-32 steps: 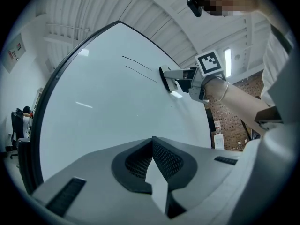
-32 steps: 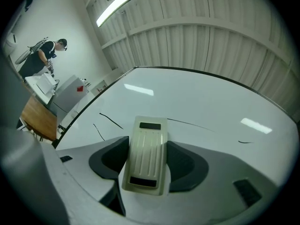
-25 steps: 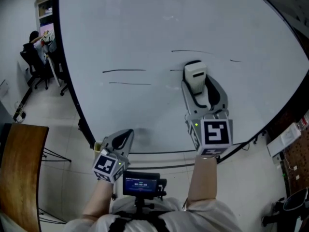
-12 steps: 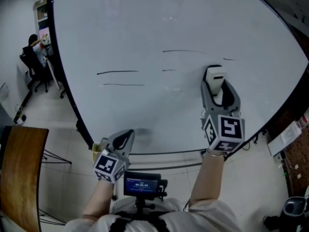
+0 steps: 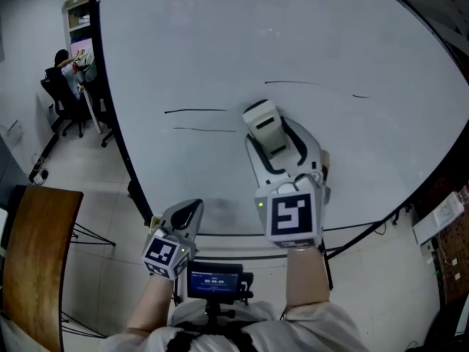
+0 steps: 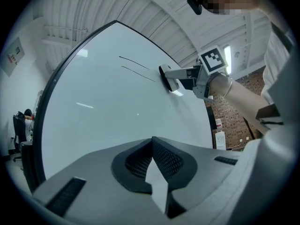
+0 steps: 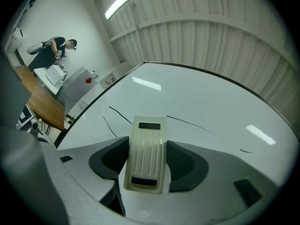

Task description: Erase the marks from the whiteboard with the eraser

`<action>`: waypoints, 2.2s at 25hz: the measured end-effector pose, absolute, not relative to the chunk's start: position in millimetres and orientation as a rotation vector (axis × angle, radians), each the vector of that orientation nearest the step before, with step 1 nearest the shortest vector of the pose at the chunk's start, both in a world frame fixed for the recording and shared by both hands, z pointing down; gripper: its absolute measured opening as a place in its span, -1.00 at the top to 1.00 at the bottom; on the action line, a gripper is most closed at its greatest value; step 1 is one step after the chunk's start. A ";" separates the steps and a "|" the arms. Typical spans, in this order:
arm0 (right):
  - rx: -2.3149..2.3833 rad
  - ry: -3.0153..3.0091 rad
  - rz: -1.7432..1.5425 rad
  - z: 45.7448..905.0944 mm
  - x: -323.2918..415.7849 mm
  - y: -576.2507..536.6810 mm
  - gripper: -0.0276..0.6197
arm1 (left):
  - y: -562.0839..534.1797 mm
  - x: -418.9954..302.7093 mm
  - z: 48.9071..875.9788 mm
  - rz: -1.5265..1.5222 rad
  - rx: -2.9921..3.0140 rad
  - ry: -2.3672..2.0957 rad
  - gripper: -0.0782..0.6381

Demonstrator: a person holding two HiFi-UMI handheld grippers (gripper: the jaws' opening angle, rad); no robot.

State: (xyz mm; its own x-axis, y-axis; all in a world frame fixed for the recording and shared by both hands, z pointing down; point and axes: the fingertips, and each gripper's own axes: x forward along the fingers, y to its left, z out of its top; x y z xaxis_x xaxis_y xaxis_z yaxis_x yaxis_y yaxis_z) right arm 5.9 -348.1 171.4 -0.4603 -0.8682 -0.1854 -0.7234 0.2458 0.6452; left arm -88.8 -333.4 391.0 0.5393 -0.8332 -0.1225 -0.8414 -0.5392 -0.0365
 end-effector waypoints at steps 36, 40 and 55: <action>1.787 -2.441 -0.850 138.8 103.8 -364.3 0.10 | -345.8 -74.7 395.1 0.143 -2.732 1.437 0.76; 1.871 -2.456 -0.766 143.7 130.2 -368.7 0.10 | -346.4 -70.1 393.6 0.143 -2.732 1.434 0.76; 1.819 -2.663 -0.614 203.5 108.9 -326.4 0.10 | -313.9 -87.4 400.9 0.139 -2.720 1.396 0.76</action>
